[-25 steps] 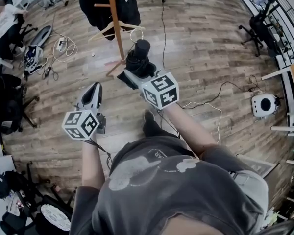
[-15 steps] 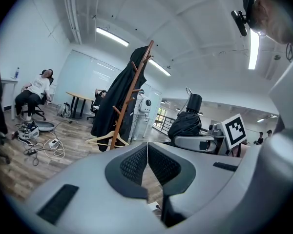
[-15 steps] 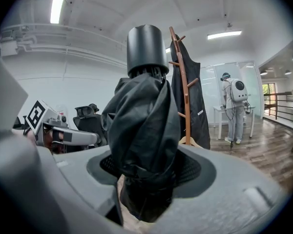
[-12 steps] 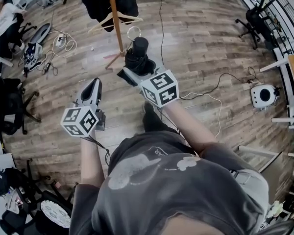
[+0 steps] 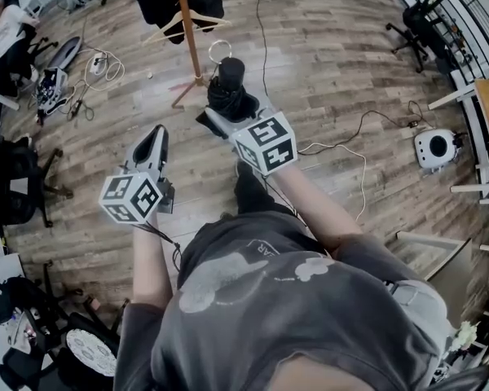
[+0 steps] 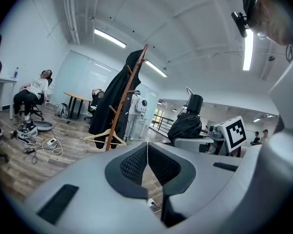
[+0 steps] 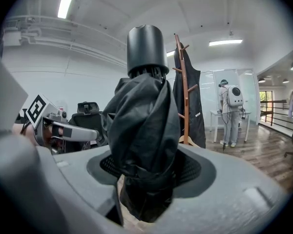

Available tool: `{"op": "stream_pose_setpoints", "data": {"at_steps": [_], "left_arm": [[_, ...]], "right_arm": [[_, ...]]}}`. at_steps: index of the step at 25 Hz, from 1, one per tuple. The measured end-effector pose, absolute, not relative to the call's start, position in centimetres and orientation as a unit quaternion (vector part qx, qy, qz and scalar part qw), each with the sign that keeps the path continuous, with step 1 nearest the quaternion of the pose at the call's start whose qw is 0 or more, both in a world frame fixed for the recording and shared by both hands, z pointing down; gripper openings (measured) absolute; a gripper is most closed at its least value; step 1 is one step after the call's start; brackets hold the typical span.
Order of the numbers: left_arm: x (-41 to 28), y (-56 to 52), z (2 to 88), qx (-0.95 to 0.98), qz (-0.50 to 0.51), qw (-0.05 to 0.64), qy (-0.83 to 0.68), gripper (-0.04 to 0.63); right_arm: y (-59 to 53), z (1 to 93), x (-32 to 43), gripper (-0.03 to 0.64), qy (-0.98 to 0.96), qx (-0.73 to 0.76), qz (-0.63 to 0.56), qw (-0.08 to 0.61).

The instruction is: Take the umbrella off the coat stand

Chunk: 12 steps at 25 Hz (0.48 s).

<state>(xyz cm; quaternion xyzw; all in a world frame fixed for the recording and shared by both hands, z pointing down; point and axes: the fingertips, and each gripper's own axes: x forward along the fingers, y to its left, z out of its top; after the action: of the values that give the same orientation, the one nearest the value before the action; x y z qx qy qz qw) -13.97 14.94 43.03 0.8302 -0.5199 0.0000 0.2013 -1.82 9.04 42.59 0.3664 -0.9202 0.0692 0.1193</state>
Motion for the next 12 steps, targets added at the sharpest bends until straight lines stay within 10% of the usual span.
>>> {"op": "stream_pose_setpoints", "data": {"at_steps": [12], "left_arm": [[-13.2,16.1,43.3,0.834,0.004,0.200,-0.514,0.012]], "right_arm": [[10.3,43.3,-1.1,0.272,-0.919,0.368,0.073,0.124]]}}
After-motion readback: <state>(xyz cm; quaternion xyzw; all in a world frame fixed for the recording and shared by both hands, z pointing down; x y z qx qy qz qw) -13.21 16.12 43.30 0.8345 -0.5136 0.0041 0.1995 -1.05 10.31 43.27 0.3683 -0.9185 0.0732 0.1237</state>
